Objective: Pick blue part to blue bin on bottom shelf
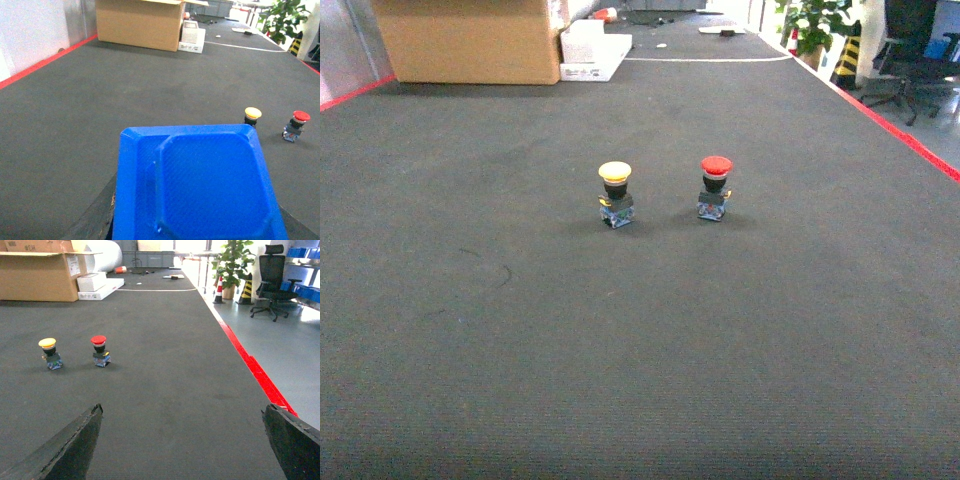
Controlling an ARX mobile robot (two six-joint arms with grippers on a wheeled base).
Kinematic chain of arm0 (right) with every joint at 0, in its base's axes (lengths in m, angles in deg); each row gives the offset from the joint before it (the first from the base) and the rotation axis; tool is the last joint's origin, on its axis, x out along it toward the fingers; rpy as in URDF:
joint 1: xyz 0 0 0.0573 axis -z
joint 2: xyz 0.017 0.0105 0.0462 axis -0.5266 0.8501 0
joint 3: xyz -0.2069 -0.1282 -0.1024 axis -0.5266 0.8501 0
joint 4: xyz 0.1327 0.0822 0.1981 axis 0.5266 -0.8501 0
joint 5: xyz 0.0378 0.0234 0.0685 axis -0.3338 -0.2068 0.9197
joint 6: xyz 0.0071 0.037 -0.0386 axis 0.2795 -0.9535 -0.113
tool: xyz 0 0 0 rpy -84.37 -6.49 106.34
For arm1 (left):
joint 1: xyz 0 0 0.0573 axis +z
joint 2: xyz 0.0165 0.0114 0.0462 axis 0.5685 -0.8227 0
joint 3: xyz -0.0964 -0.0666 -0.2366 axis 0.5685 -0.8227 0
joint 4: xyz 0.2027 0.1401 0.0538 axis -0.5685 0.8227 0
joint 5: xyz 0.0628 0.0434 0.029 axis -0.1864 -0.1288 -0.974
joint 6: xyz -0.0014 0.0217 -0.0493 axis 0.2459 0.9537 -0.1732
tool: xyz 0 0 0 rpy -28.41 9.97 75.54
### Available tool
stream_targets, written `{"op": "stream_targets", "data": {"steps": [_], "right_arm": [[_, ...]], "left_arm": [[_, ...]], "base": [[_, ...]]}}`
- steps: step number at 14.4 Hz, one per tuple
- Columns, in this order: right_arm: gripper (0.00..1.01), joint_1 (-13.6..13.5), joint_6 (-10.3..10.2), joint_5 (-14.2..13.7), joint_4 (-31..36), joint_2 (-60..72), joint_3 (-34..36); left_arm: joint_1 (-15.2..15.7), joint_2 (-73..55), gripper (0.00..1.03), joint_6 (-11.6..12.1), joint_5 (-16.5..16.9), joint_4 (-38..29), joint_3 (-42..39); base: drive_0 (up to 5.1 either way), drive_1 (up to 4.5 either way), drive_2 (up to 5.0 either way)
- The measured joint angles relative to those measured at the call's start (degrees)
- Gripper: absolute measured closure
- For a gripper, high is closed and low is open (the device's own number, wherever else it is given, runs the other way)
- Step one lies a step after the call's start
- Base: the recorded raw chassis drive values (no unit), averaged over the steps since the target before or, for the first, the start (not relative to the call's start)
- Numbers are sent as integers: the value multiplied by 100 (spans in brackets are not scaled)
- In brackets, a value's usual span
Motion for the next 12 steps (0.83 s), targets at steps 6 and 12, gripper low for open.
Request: {"op": "stream_targets", "data": {"steps": [6,12], "right_arm": [[3,0,0,2,-13,0,0],[3,0,2,0,-11,0,0]], "left_arm": [[11,37,59,-2,-11,-9,-2],[11,35,59,-2,-2,-7,-2]], "base": [[-80,-148,-13],[-165,-165,-165]]}}
